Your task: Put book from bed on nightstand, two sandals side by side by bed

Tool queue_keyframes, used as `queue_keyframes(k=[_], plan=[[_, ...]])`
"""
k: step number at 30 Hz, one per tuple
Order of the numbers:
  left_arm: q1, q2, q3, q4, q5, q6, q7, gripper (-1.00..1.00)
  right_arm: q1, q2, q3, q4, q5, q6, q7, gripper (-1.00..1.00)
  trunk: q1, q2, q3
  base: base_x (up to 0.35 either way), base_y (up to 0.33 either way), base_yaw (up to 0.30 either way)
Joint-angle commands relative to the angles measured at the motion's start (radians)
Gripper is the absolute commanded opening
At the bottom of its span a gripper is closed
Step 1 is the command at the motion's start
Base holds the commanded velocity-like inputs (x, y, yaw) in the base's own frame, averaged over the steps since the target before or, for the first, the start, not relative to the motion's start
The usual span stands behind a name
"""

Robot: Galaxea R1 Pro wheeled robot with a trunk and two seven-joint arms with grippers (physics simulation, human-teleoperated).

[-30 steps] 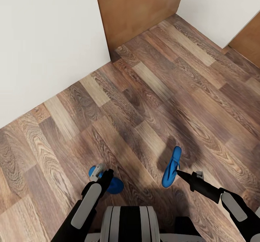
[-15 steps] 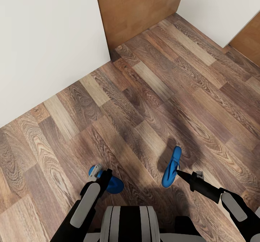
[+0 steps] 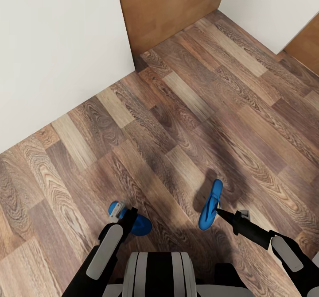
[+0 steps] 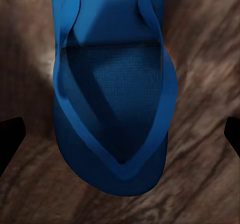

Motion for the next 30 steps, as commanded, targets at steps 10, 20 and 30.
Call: queue_keyframes(k=[10, 20, 30], plan=[[0.0, 0.0, 0.001, -0.001, 0.001, 0.005, 0.004, 1.0, 0.0, 0.0, 0.0, 0.0, -0.006, 0.006, 0.002, -1.0, 0.001, -0.001, -0.012, 0.0, 0.0, 0.0], [0.0, 0.0, 0.001, -0.001, 0.001, 0.005, 0.004, 1.0, 0.0, 0.0, 0.0, 0.0, -0.006, 0.006, 0.002, -1.0, 0.002, -0.001, -0.02, 0.0, 0.0, 0.0], [0.0, 0.0, 0.001, -0.001, 0.001, 0.005, 0.004, 1.0, 0.0, 0.0, 0.0, 0.0, -0.006, 0.006, 0.002, -1.0, 0.004, -0.002, -0.035, 0.0, 0.0, 0.0]])
